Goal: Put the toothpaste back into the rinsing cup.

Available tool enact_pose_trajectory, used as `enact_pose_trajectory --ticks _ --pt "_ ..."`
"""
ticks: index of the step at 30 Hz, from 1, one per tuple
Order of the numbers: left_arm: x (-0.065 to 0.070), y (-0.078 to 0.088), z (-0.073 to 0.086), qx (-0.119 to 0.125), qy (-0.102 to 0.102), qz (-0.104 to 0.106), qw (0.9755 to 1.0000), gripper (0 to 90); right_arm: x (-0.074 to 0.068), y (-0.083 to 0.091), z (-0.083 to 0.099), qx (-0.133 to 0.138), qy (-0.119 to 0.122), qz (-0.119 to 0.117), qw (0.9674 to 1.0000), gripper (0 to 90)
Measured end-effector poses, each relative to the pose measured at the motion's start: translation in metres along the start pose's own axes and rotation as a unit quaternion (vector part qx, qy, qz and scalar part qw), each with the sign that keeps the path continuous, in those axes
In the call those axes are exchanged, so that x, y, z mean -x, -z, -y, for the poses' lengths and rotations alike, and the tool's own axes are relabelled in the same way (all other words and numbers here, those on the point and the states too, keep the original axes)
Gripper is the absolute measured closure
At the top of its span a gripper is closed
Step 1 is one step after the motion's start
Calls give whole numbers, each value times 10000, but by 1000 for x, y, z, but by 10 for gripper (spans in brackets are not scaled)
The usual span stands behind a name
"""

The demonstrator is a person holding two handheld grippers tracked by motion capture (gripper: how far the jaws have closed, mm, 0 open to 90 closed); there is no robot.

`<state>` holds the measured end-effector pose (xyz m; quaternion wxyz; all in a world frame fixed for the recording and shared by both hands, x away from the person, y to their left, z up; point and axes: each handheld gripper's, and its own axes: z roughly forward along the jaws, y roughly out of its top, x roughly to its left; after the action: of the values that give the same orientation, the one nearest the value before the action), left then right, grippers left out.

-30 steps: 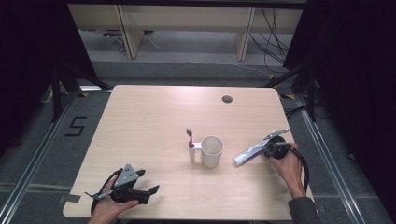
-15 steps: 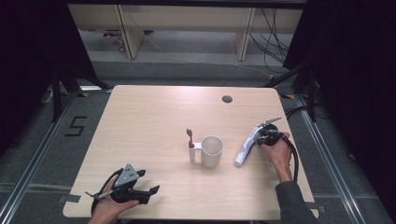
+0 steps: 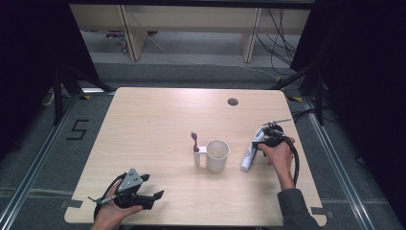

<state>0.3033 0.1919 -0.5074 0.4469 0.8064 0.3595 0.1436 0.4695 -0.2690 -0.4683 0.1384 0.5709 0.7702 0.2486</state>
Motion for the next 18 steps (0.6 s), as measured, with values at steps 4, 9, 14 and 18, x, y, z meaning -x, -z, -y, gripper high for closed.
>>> enact_pose_trajectory --ticks 4,9,14,18 --pt "-1 0 0 9 -20 28 10000 194 -7 -4 -3 46 -162 -27 9999 363" --pt "-1 0 -1 4 -24 1 10000 194 -13 -5 -7 1 -285 -157 9995 348" --pt "-1 0 -1 5 -32 30 10000 194 -19 -11 -11 -131 -324 -60 9994 345" --pt "-2 0 -1 10 -21 33 10000 194 -19 -15 -12 -197 -211 21 9996 337"
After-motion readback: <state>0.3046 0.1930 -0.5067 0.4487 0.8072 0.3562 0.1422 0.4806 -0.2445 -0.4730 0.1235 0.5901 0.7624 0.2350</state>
